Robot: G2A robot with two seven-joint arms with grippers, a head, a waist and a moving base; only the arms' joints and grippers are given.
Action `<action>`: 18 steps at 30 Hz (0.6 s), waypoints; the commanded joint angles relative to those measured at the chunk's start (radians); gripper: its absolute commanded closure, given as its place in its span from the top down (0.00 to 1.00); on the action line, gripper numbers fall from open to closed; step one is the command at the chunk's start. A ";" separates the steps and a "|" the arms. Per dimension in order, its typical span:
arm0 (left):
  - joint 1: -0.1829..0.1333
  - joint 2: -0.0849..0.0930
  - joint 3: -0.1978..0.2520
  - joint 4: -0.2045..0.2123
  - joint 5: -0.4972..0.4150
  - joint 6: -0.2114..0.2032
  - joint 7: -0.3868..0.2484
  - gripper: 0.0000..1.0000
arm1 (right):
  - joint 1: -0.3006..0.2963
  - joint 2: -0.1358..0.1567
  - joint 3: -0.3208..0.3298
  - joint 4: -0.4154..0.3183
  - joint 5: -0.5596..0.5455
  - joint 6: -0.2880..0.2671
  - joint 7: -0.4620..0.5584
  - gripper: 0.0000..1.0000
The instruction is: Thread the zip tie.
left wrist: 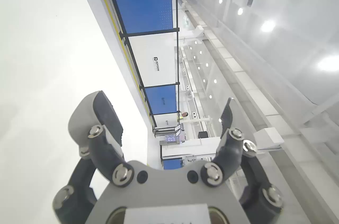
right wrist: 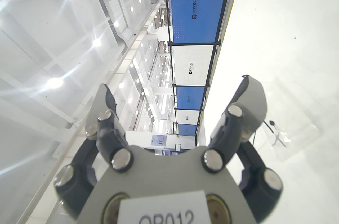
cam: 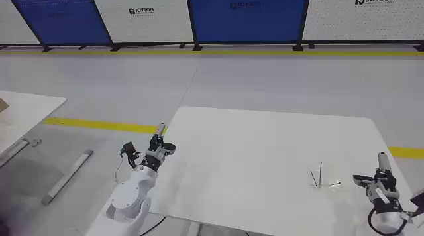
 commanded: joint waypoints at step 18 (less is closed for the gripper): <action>0.000 0.000 0.000 0.000 0.000 0.000 0.000 1.00 | -0.049 0.030 0.101 -0.047 -0.146 0.038 0.368 1.00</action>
